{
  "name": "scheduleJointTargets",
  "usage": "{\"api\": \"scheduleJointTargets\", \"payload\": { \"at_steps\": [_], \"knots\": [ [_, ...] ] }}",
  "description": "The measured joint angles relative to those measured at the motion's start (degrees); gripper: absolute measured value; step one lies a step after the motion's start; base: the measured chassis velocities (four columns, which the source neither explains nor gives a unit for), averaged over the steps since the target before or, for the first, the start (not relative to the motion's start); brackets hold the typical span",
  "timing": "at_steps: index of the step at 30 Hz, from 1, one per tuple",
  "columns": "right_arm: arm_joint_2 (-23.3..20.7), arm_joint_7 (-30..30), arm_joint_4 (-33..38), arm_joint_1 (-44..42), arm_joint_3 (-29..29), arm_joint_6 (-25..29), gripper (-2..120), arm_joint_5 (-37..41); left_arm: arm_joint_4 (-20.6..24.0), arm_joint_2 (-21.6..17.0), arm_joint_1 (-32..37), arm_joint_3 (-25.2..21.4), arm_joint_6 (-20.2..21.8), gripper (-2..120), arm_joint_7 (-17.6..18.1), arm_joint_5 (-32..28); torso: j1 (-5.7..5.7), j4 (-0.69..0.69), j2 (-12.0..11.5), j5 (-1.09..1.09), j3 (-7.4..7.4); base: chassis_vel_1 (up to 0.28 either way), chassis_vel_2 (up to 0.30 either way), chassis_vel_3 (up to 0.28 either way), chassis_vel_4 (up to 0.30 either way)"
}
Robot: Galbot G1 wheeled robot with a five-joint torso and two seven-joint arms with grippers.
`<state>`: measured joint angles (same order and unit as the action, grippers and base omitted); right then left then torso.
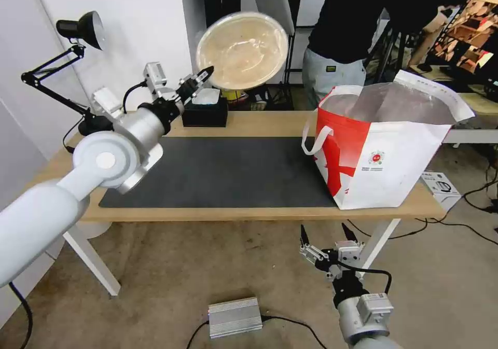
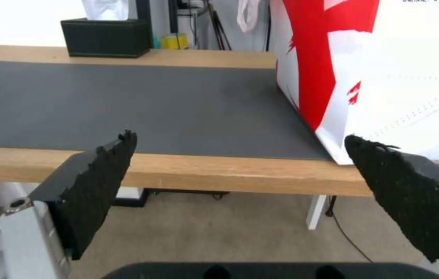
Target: Pick up the trash from the table and place it into the takeout bag.
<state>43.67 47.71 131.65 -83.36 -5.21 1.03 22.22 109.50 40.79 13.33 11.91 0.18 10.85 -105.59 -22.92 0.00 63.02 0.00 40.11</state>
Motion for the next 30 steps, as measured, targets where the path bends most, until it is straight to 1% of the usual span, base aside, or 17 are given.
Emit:
{"api": "scheduleJointTargets", "payload": {
  "at_steps": [1, 2, 6, 7, 10, 12, 15, 17, 18, 21, 22, 27, 30],
  "knots": [
    [0.00, 0.00, 0.00, 0.00, 0.00, 0.00, 100, 0.00, -0.92, 1.29, -1.04, 0.90, 0.03, 0, -0.04, -0.08, 0.00, 0.00, 0.00, 0.00, 0.00, 0.000, 0.000, 0.000, 0.000],
    [0.00, 0.00, 0.00, 0.00, 0.00, 0.00, 100, 0.00, -0.92, 1.29, -1.04, 0.90, 0.03, 0, -0.04, -0.08, 0.00, 0.00, 0.00, 0.00, 0.00, 0.000, 0.000, 0.000, 0.000],
    [0.00, 0.00, 0.00, 0.00, 0.00, 0.00, 100, 0.00, -3.58, 5.12, -4.16, 3.89, 0.27, 0, -0.83, -0.13, 0.00, 0.00, 0.00, 0.01, 0.00, 0.000, 0.000, 0.000, 0.000],
    [0.00, 0.00, 0.00, 0.00, 0.00, 0.00, 100, 0.00, -3.58, 5.12, -4.16, 3.89, 0.27, 0, -0.83, -0.13, 0.00, 0.00, 0.00, 0.01, 0.00, 0.000, 0.000, 0.000, 0.000],
    [0.00, 0.00, 0.00, 0.00, 0.00, 0.00, 100, 0.00, -5.77, 7.20, -6.25, 6.23, 0.56, 0, -1.74, -0.13, 0.00, -0.01, 0.00, 0.01, 0.00, 0.000, 0.000, 0.000, 0.000],
    [0.00, 0.00, 0.00, 0.00, 0.00, 0.00, 100, 0.00, -6.76, 8.64, -6.81, 6.68, 1.27, 0, -2.29, -0.14, 0.00, 0.00, 0.00, 0.01, 0.01, 0.000, 0.000, 0.000, 0.000],
    [0.00, 0.00, 0.00, 0.00, 0.00, 0.00, 100, 0.00, -7.06, 9.60, -7.01, 7.14, 1.57, 0, -2.84, -0.15, 0.00, -0.01, 0.00, 0.00, 0.00, 0.000, 0.000, 0.000, 0.000],
    [0.00, 0.00, 0.00, 0.00, 0.00, 0.00, 100, 0.00, -7.45, 9.95, -7.62, 8.29, 1.81, 0, -4.50, -0.07, 0.00, 0.00, 0.00, 0.00, 0.00, 0.000, 0.000, 0.000, 0.000],
    [0.00, 0.00, 0.00, 0.00, 0.00, 0.00, 100, 0.00, -7.45, 9.95, -7.62, 8.29, 1.81, 0, -4.50, -0.07, 0.00, 0.00, 0.00, 0.00, 0.00, 0.000, 0.000, 0.000, 0.000],
    [0.00, 0.00, 0.00, 0.00, 0.00, 0.00, 100, 0.00, -8.44, 10.86, -8.91, 9.38, 2.20, 0, -6.10, -0.03, 0.00, 0.01, 0.00, 0.00, 0.00, 0.000, 0.000, 0.000, 0.000],
    [0.00, 0.00, 0.00, 0.00, 0.00, 0.00, 100, 0.00, -8.44, 10.86, -8.91, 9.38, 2.20, 0, -6.10, -0.03, 0.00, 0.01, 0.00, 0.00, 0.00, 0.000, 0.000, 0.000, 0.000],
    [0.00, 0.00, 0.00, 0.00, 0.00, 0.00, 100, 0.00, -9.88, 13.43, -11.66, 12.23, 2.45, 0, -7.23, 0.13, 0.00, 0.00, 0.00, 0.01, 0.00, 0.000, 0.000, 0.000, 0.000],
    [0.00, 0.00, 0.00, 0.00, 0.00, 0.00, 100, 0.00, -10.49, 14.39, -12.43, 13.20, 2.59, 0, -7.18, 0.34, 0.00, 0.00, 0.00, 0.00, 0.00, 0.000, 0.000, 0.000, 0.000]
  ]
}}
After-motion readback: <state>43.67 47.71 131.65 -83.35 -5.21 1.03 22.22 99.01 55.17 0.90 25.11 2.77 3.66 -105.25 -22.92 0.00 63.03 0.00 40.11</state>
